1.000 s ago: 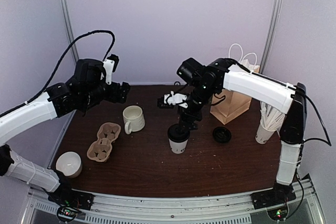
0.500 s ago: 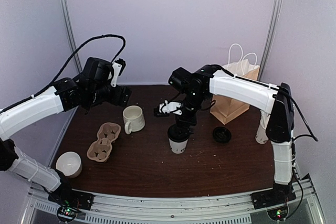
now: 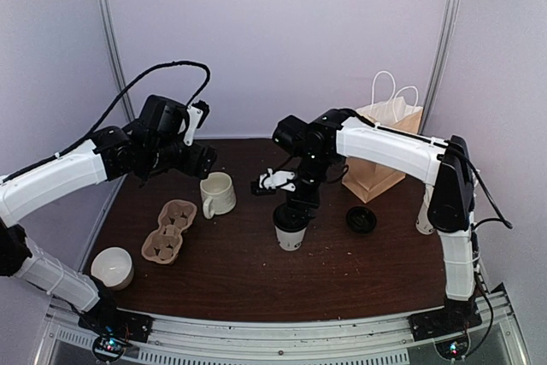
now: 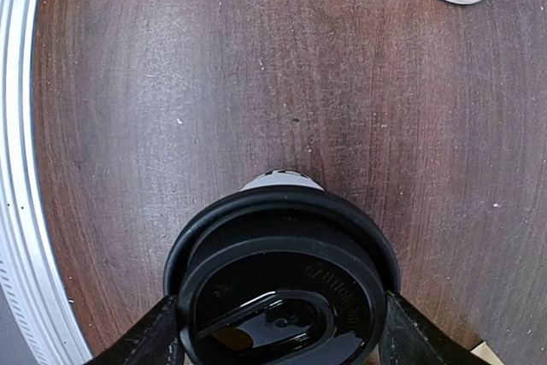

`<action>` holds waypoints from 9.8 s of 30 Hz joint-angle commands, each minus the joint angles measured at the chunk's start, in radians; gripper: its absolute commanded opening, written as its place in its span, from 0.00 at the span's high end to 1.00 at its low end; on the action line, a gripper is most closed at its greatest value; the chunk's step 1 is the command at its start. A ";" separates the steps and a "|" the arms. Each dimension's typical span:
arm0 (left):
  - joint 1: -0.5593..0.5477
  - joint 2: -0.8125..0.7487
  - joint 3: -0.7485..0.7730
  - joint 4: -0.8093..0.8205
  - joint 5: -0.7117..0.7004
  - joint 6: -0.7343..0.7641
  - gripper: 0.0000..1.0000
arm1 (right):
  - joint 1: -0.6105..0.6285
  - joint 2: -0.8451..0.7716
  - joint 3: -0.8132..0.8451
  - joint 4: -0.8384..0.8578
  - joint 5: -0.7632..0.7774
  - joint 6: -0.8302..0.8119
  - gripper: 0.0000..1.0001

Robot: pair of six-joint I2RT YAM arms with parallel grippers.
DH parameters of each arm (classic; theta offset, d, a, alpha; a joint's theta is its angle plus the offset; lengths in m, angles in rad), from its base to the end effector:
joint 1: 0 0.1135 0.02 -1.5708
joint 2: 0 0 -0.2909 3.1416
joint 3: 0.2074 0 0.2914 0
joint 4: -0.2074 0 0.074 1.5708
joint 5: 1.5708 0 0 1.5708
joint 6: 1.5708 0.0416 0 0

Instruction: Pack the takeout coffee

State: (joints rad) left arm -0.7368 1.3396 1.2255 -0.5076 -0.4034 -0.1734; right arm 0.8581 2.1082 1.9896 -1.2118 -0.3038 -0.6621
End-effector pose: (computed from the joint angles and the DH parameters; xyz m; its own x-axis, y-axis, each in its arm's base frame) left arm 0.2589 -0.2128 0.3584 -0.4907 0.2310 -0.8401 0.3015 0.9497 0.0850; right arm 0.3085 0.3760 0.2788 -0.0284 -0.9300 -0.3664 -0.9966 -0.0022 0.0828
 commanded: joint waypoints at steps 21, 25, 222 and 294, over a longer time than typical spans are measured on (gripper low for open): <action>-0.001 0.032 0.049 -0.022 0.030 0.014 0.04 | -0.128 0.279 0.498 0.011 0.077 0.208 0.27; -0.001 0.036 0.052 -0.028 0.032 0.016 0.04 | -0.138 0.303 0.503 0.049 0.110 0.276 0.25; -0.100 -0.068 -0.041 -0.046 0.466 -0.103 0.24 | -0.295 -0.483 -0.127 0.273 -0.508 0.540 0.10; -0.338 -0.234 -0.231 -0.144 0.038 -0.114 0.29 | -0.154 -0.426 -0.142 0.148 -0.065 0.538 0.65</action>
State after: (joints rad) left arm -1.0737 1.1213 0.9604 -0.6579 -0.3435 -0.3084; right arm 0.7113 1.6760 1.8568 -1.0660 -0.3664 -0.1299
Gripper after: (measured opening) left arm 0.706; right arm 0.343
